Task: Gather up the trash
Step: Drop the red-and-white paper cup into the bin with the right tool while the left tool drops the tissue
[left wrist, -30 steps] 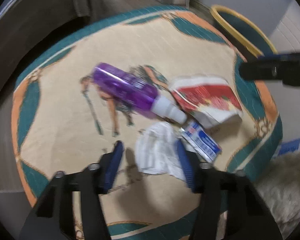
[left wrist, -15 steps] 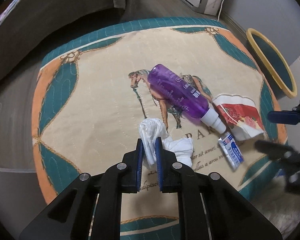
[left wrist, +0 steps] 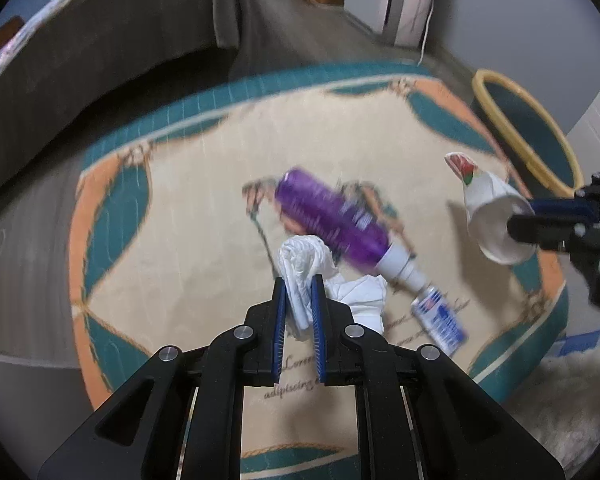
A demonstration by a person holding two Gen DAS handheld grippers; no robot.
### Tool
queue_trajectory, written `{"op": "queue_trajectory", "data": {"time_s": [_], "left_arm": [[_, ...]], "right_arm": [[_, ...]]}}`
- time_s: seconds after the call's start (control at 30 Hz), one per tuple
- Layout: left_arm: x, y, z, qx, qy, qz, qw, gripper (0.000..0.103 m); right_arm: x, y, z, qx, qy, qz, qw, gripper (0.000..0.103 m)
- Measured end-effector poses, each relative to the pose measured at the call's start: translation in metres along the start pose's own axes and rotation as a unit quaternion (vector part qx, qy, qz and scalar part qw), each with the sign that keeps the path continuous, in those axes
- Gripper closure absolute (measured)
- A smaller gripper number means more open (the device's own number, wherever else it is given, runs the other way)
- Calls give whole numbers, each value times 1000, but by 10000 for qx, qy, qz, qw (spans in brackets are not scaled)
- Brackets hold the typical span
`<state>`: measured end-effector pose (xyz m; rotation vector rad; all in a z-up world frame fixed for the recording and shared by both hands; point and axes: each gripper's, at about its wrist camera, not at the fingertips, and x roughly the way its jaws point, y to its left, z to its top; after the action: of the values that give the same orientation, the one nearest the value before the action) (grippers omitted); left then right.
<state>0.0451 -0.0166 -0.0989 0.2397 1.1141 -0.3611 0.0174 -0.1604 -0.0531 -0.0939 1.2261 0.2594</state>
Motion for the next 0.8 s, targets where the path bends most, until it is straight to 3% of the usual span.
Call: {"op": "queue_trajectory", "data": {"time_s": [0.3,0.47,0.8], "left_arm": [[-39,-27,22,128,-844,-143,9963,90],[-44,-44,30,235,-954,-212,9949,90],[-36,-72,44,389,-933,-343,9943,90]], "right_arm": [[-43,-50,26,727,-691,261,9946,93],[-63,-84,27,1148,-1030,463,9870,93],[-73,-151,19,1862,-1276,591,9724,93]]}}
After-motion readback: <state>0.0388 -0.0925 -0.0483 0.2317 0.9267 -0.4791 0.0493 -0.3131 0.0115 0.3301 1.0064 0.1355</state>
